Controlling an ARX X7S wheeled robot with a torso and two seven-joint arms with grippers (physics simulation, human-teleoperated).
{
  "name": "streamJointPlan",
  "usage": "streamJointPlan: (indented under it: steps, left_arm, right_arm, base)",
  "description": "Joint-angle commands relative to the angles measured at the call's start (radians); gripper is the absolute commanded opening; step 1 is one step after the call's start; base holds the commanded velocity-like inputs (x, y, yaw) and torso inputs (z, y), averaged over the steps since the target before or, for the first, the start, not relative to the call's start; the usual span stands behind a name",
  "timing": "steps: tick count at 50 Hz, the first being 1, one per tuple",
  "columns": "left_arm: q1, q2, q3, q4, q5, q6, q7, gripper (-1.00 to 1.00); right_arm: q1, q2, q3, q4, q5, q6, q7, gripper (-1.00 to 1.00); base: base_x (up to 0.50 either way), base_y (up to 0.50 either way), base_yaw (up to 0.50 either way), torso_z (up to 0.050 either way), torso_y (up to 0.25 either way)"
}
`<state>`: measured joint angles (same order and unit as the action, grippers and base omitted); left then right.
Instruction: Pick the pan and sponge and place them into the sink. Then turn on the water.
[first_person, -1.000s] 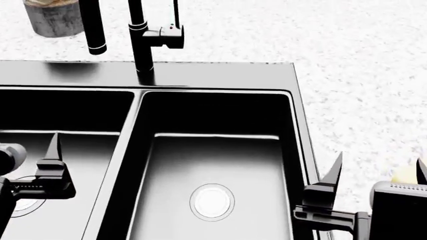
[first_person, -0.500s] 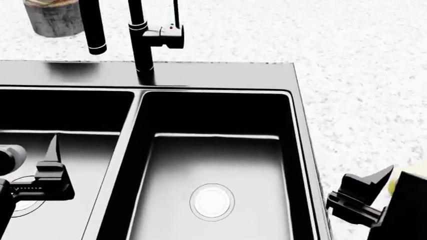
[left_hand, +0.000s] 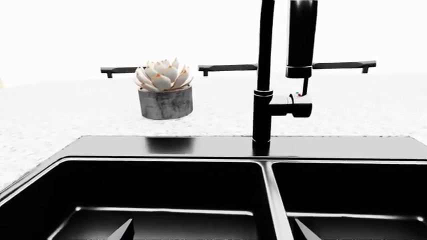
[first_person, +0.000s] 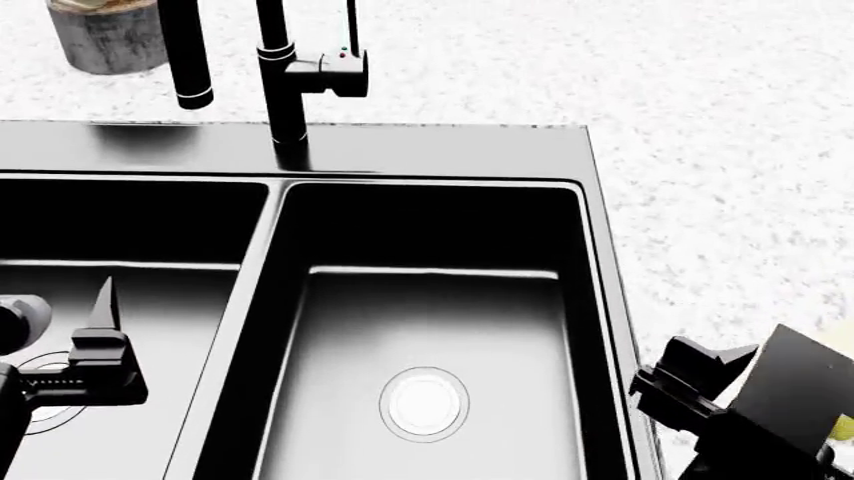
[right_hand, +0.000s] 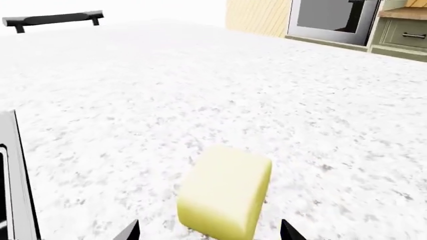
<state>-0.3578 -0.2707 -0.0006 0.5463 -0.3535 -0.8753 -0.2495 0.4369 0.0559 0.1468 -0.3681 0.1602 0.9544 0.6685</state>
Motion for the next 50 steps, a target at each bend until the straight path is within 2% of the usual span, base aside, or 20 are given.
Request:
streamJointPlan:
  steps: [1,50]
  left_arm:
    - [0.006,-0.002,0.003,-0.012,-0.003,0.011,-0.001,1.0]
    - [0.025,-0.009,0.0,-0.036,-0.022,0.044,-0.015,1.0]
  right_arm:
    - [0.045,0.003,0.02,0.133,0.007,-0.067,0.044,1.0]
    - [0.168,0.059,0.041,0.518,0.06,-0.278,0.044,1.0]
  base:
    - [0.0,0.0,0.0,0.0,0.0]
    - [0.0,0.0,0.0,0.0,0.0]
